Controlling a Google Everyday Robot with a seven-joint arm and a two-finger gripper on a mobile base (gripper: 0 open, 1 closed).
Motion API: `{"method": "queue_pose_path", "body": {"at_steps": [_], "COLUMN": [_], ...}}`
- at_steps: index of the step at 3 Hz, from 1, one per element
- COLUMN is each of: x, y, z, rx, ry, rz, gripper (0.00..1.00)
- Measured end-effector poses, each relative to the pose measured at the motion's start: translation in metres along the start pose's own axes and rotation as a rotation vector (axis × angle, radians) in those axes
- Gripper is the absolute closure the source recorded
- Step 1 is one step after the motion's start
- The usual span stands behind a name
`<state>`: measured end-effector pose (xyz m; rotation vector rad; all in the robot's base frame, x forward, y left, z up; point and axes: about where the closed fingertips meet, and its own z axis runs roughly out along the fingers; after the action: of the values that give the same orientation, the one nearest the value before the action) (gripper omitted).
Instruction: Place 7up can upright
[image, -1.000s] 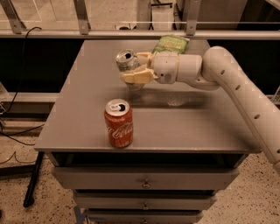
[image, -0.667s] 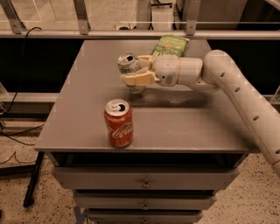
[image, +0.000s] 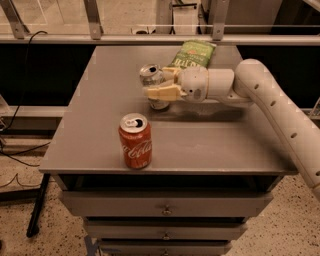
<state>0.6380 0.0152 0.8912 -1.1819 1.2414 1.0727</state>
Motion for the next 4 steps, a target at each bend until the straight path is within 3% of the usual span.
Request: {"method": "queue_pose_path", "body": {"at_steps": [1,2,3,4], "x": [0.01,0.021,0.022,0.009], "y": [0.002,0.004,0.002,-0.006], "z": [-0.006,-0.016,-0.053,-0.118], "rx": [0.002,0.017,0.074,0.178], "ry": [0.019,0.043,0.107,0.199], "rz": [0.028,0.053,0.054,0.03], "gripper": [0.12,0.0,0.0,0.0]}}
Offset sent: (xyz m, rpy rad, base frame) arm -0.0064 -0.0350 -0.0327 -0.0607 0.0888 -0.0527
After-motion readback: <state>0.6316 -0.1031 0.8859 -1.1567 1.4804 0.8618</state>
